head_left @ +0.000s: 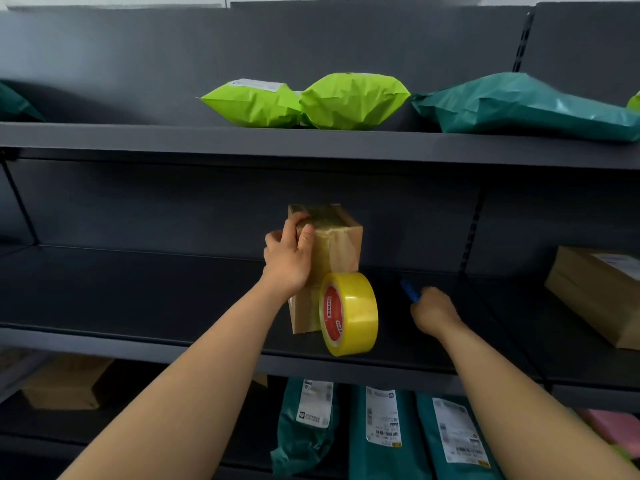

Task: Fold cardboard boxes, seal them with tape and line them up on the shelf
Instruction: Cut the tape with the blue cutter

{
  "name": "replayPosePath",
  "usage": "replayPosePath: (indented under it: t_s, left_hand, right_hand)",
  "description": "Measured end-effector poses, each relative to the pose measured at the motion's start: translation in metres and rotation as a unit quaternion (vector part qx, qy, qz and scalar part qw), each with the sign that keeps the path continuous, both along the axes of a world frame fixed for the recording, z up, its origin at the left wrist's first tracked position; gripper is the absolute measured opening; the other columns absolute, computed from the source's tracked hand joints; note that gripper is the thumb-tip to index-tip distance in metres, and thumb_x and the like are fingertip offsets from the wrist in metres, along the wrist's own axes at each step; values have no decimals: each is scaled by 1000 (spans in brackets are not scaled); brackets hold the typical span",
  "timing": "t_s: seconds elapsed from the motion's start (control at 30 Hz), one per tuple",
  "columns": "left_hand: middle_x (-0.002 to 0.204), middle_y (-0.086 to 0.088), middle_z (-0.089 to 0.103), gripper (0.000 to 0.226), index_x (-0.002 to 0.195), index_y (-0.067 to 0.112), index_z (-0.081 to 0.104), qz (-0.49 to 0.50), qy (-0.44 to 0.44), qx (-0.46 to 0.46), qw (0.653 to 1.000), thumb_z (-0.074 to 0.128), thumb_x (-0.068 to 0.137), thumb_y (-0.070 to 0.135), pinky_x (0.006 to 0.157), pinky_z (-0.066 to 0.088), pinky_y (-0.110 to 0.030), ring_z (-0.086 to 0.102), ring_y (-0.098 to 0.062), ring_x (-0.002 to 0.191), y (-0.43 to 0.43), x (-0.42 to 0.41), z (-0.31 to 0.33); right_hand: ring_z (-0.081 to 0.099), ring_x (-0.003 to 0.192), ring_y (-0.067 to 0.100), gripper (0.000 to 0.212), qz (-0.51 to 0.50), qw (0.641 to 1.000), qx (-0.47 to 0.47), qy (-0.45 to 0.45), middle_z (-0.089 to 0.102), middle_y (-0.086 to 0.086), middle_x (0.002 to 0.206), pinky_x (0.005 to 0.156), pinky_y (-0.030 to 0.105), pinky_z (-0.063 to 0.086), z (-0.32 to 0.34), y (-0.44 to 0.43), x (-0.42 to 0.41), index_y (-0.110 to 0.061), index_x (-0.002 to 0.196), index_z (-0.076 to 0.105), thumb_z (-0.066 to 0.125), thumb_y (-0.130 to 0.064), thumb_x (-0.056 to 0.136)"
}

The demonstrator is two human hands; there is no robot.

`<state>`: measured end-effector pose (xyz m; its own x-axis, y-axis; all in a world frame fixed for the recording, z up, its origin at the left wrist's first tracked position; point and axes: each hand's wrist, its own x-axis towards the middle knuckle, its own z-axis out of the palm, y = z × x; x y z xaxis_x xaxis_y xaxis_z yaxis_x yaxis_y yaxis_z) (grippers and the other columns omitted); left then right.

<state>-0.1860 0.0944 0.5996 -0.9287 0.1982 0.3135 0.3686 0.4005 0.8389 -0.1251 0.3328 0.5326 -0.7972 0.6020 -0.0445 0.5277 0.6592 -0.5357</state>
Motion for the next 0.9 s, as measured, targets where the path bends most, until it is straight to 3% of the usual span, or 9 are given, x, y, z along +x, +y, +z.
replayPosePath:
  t_s: [0.07, 0.17, 0.27, 0.37, 0.53, 0.6, 0.67, 0.73, 0.9]
  left_hand:
    - [144, -9, 25, 41, 139, 48, 28, -3, -2, -4, 1000, 25, 100, 58, 109, 35, -55, 33, -37, 130, 0, 0, 2]
    - [140, -10, 26, 40, 139, 48, 31, 5, -12, 1, 1000, 27, 100, 57, 107, 38, -50, 36, -35, 127, 0, 2, 5]
    - [139, -11, 25, 42, 141, 46, 32, -1, -21, 22, 1000, 29, 100, 55, 100, 42, -41, 43, -31, 117, 0, 5, 7]
    - [146, -13, 20, 48, 147, 43, 27, -5, -36, 22, 999, 29, 101, 54, 97, 43, -40, 45, -32, 114, -1, 10, 10]
    - [152, -15, 15, 57, 153, 42, 11, 1, -57, 22, 998, 32, 101, 53, 95, 44, -39, 48, -36, 118, -1, 21, 14]
    - [151, -12, 17, 70, 154, 38, 4, 9, -53, 24, 998, 42, 97, 55, 97, 44, -42, 47, -36, 123, -1, 27, 12]
    - [141, -10, 27, 82, 149, 27, 12, 44, -15, 10, 999, 60, 88, 54, 88, 47, -41, 52, -33, 112, 0, 36, 8]
    - [127, -5, 32, 77, 133, 19, 25, 82, 17, 3, 996, 72, 79, 50, 77, 43, -35, 54, -28, 97, 2, 44, 3]
    - [126, -4, 32, 52, 113, 15, 52, 62, -22, -19, 998, 73, 79, 48, 65, 43, -26, 58, -19, 78, 14, 50, -1]
  right_hand:
    - [53, 69, 15, 30, -8, 991, -77, 111, 61, 12, 102, 50, 25, 40, 12, -3, 6, -2, 125, 53, 46, -17, 100]
    - [60, 67, 13, 26, 20, 934, -170, 314, 64, 4, 84, 54, 25, 48, 44, -18, 21, -7, 117, 60, 49, -23, 100]
    - [59, 58, 10, 22, 108, 870, -276, 394, 64, 3, 92, 48, 22, 48, 84, -45, 34, -21, 120, 55, 54, -20, 98]
    - [60, 55, 10, 28, 172, 851, -309, 389, 65, 4, 96, 49, 21, 49, 106, -67, 36, -18, 125, 55, 55, -15, 97]
    - [64, 60, 11, 33, 180, 876, -306, 326, 67, 5, 96, 54, 23, 51, 110, -82, 28, -16, 132, 54, 53, -15, 98]
    - [64, 61, 11, 34, 176, 886, -297, 310, 67, 5, 97, 55, 23, 51, 109, -82, 25, -17, 133, 53, 53, -16, 98]
    - [64, 61, 11, 34, 171, 891, -294, 302, 67, 5, 98, 55, 23, 51, 111, -81, 24, -17, 133, 54, 53, -16, 98]
    - [65, 61, 11, 34, 168, 892, -298, 295, 68, 5, 98, 56, 24, 52, 113, -80, 24, -17, 132, 54, 53, -17, 98]
    - [65, 61, 8, 35, 166, 886, -325, 285, 68, 5, 98, 57, 24, 52, 117, -82, 26, -19, 131, 56, 58, -19, 96]
